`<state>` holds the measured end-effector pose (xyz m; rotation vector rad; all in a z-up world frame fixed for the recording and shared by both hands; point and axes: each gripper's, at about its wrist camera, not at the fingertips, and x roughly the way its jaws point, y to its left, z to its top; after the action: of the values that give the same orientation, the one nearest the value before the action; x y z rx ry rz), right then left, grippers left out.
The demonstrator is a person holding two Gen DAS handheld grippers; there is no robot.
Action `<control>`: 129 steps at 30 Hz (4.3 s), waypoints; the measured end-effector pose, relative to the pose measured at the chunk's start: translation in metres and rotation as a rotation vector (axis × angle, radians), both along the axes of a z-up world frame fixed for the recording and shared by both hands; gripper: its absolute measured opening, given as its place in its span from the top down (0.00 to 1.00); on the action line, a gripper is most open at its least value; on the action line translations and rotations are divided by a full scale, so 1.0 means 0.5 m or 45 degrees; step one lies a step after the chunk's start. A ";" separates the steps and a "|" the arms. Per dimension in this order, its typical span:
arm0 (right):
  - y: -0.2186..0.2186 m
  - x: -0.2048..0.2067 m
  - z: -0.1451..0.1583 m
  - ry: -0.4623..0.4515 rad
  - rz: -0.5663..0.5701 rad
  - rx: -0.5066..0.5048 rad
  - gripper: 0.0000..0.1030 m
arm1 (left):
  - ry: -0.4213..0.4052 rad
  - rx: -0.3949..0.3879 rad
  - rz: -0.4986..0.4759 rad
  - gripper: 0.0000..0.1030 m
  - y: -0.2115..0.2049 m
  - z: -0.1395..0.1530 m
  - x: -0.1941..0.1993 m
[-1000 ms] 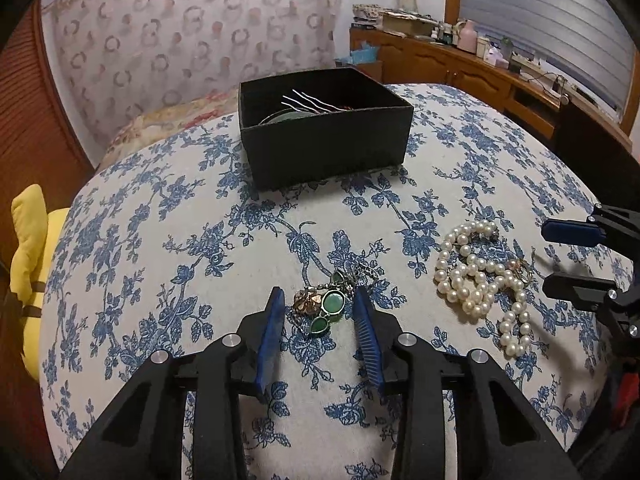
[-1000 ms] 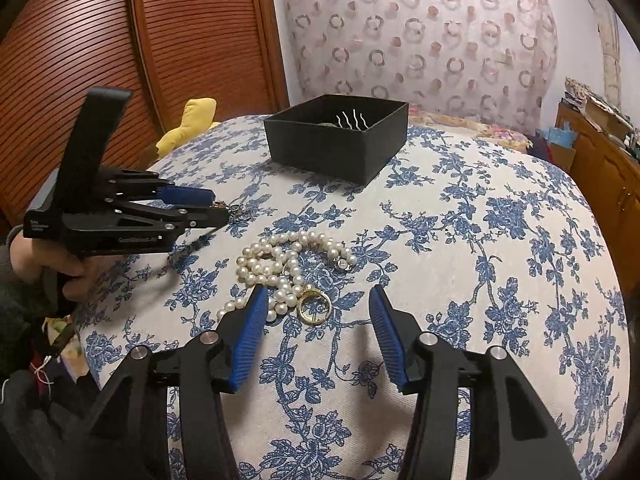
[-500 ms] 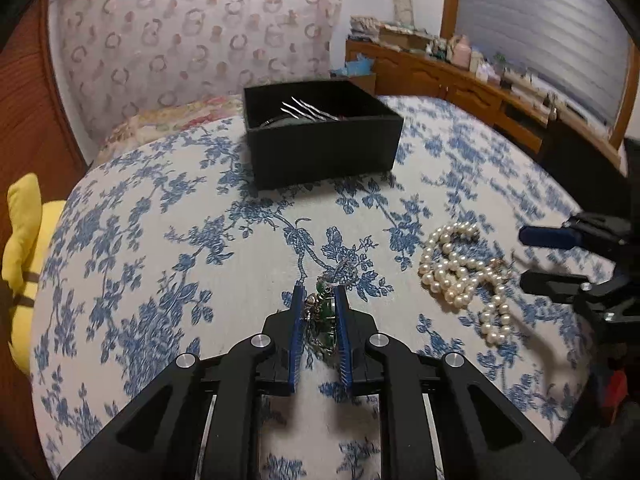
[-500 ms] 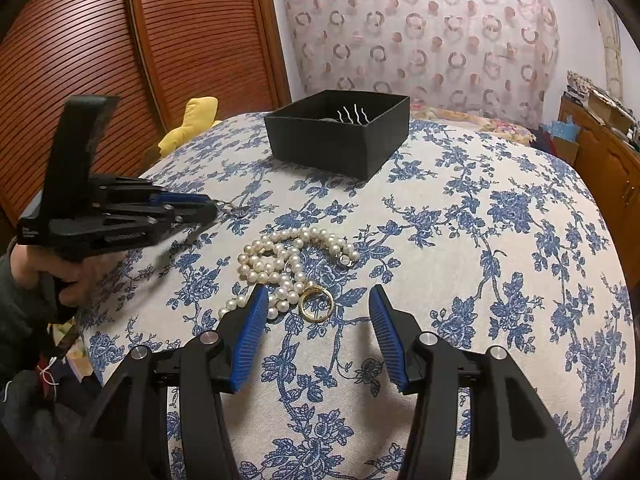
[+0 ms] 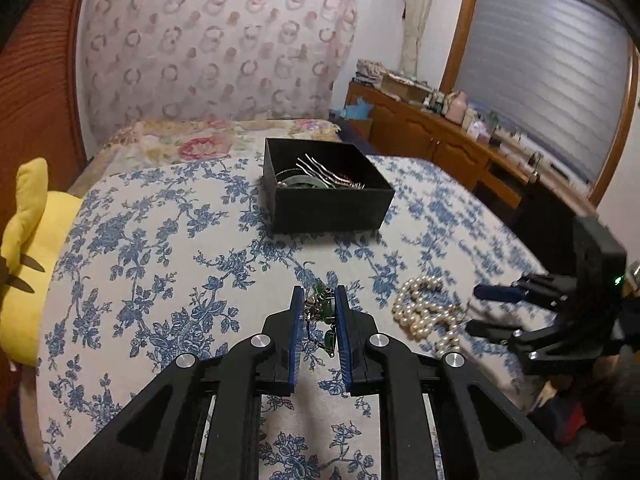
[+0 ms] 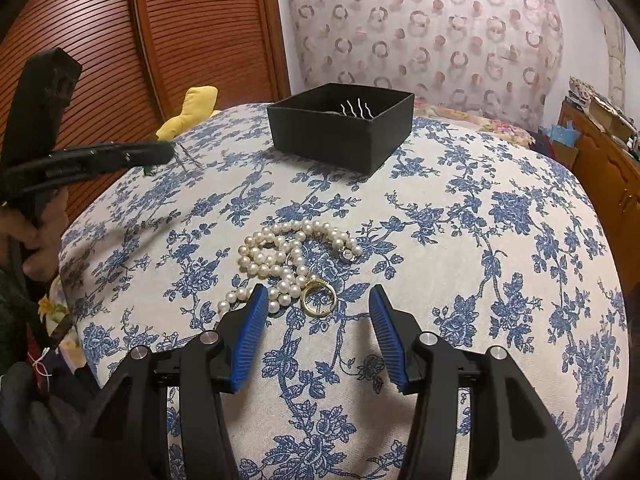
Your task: Organize jewelry
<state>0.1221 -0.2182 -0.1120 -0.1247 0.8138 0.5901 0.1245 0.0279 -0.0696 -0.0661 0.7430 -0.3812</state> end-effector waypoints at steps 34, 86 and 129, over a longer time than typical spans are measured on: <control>0.032 -0.014 0.016 -0.037 0.047 -0.014 0.47 | 0.129 0.134 0.024 0.86 0.009 -0.080 0.000; 0.219 0.115 0.119 -0.126 0.240 -0.093 0.93 | -0.077 0.009 0.076 0.97 0.047 0.025 0.038; 0.015 0.156 0.122 -0.111 0.054 -0.031 0.59 | -0.083 0.053 -0.018 0.63 -0.096 0.045 0.226</control>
<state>0.1999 -0.2105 -0.0510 -0.1887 0.7353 0.6109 0.2374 -0.0199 -0.0472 -0.0091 0.6873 -0.3791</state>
